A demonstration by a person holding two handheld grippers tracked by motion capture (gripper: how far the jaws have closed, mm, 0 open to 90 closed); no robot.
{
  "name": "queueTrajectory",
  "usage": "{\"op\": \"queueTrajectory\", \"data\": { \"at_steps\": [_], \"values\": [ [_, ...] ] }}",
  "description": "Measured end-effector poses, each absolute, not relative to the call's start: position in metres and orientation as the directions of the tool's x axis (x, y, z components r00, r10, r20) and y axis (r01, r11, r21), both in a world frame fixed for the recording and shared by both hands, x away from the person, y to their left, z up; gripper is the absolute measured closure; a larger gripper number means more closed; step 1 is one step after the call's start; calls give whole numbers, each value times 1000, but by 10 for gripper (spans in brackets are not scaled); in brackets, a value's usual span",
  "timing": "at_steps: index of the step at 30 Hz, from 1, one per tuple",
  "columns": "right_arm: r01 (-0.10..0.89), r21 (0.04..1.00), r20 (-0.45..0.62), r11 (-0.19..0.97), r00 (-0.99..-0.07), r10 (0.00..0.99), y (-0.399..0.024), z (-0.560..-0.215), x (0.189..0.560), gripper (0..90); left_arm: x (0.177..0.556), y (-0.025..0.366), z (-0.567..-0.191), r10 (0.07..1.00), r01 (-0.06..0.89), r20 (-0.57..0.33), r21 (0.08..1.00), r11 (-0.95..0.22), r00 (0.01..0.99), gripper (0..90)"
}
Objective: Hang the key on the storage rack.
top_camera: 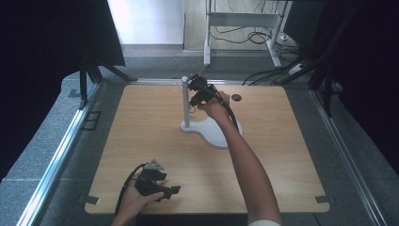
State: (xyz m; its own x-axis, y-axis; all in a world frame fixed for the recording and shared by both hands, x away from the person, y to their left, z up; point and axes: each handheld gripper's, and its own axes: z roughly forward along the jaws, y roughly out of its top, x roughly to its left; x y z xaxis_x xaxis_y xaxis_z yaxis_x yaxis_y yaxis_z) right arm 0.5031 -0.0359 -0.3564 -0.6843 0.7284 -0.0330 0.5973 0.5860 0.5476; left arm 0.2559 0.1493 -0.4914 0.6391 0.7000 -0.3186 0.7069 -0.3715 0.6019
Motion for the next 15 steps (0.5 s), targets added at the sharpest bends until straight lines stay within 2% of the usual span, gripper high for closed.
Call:
{"op": "queueTrajectory", "data": {
  "at_steps": [8, 15],
  "values": [
    [578, 578, -41, 576, -685, 727, -49, -350, 488, 590, 256, 147, -493, 700, 708, -317, 596, -378, 640, 193],
    [566, 617, -13, 547, -687, 726, -74, -350, 468, 550, 256, 146, -494, 701, 705, -306, 595, -387, 643, 193]
  ]
}}
